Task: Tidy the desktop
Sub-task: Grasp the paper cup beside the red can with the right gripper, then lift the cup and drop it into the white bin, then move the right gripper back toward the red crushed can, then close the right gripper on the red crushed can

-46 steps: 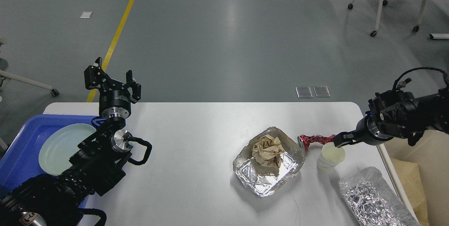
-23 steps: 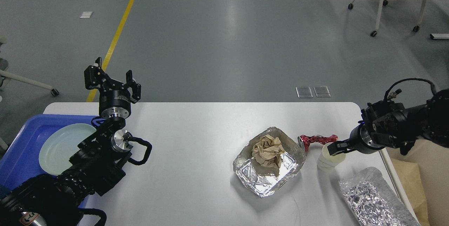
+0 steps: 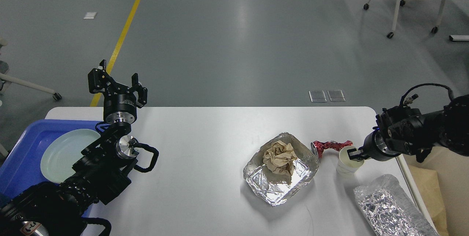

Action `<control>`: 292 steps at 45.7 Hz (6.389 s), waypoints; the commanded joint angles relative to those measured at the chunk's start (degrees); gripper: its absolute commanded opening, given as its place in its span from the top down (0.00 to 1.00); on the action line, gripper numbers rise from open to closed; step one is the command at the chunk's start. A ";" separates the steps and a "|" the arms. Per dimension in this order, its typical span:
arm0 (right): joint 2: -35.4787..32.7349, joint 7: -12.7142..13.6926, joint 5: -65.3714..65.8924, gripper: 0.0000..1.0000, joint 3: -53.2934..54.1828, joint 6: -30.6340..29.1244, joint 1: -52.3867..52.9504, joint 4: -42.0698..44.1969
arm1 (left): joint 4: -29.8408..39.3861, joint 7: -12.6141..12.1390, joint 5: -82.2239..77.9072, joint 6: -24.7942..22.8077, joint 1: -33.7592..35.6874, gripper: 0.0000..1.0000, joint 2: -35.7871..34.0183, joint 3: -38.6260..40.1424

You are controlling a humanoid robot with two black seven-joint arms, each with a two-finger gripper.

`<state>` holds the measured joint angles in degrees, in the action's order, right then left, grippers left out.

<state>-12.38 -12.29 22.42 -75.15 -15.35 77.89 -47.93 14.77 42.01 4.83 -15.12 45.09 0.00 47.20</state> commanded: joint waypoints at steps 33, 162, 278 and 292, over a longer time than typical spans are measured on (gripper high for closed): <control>-14.61 -4.85 -0.36 1.00 9.84 -38.78 72.92 -45.84 | 0.00 0.00 0.00 0.00 0.00 0.00 0.00 0.00; -4.59 -2.04 -8.98 0.00 11.61 -28.95 48.52 -22.92 | 0.00 0.00 0.00 0.00 0.00 0.00 0.00 0.00; 6.49 9.12 -13.11 1.00 11.16 -12.86 -19.71 36.77 | 0.00 0.00 0.00 0.00 0.00 0.00 0.00 0.00; 6.40 7.11 -13.19 1.00 11.60 -15.05 -15.76 35.98 | 0.00 0.00 0.00 0.00 0.00 0.00 0.00 0.00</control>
<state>-5.79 -3.72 9.29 -64.00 -28.94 59.45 -11.41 14.77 42.01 4.83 -15.12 45.09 0.00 47.20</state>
